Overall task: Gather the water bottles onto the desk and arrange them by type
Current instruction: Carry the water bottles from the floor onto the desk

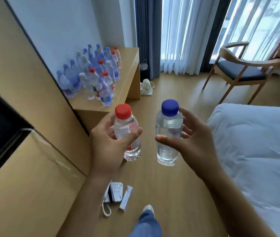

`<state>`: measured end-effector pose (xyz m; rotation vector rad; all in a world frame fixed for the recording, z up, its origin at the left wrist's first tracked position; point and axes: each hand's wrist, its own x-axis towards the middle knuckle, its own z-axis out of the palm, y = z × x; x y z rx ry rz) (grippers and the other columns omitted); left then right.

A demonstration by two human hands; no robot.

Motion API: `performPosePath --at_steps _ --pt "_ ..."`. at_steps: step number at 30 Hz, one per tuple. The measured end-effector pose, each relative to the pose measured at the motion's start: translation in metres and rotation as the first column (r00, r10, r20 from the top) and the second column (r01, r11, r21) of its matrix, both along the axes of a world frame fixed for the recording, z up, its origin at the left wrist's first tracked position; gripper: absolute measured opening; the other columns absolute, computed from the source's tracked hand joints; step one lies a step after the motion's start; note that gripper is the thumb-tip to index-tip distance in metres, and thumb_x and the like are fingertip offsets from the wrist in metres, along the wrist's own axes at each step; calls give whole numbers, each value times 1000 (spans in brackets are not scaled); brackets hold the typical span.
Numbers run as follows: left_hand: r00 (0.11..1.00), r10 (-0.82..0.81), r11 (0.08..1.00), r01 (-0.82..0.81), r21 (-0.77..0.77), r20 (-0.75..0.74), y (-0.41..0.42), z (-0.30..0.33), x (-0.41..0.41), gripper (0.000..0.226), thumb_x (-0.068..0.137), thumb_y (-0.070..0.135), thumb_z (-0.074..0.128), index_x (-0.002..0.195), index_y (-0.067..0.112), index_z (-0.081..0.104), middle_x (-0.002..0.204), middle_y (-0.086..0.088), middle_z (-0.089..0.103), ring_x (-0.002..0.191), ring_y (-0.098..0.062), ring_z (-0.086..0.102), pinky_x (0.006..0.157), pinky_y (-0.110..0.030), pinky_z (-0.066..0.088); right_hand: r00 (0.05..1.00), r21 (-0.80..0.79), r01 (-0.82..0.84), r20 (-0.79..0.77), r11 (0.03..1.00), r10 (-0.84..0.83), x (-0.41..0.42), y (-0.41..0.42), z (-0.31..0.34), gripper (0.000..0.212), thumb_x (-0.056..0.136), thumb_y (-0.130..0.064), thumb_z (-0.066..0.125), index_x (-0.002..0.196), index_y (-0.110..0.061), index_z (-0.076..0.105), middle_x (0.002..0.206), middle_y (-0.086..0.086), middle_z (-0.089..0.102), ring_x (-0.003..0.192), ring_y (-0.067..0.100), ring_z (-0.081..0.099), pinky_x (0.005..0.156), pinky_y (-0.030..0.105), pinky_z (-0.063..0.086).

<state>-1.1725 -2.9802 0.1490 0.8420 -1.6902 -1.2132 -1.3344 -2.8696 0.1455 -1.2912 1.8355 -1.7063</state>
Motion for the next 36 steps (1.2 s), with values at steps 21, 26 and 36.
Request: performPosePath --at_steps 21,26,36 --pt "979 184 982 -188 37 87 -353 -15 -315 51 71 22 86 116 24 64 102 14 72 93 1 69 70 -9 51 991 74 -126 58 989 121 -333 -380 -3 70 60 -17 94 112 -46 57 105 -26 68 98 -2 66 77 11 51" --pt "945 311 948 -316 36 102 -428 -23 -370 50 68 23 88 112 22 64 99 13 72 90 -6 70 78 -26 57 979 113 -203 45 973 199 -396 -475 0 68 61 -14 93 115 -36 58 105 -18 68 99 1 65 80 11 50" --pt "859 494 859 -506 78 132 -601 -60 -429 46 67 19 90 104 24 62 98 9 71 93 -15 69 83 -35 55 928 173 -372 102 912 359 -454 -682 -36 67 59 -15 92 107 -42 54 101 -30 63 96 -1 63 80 23 54"
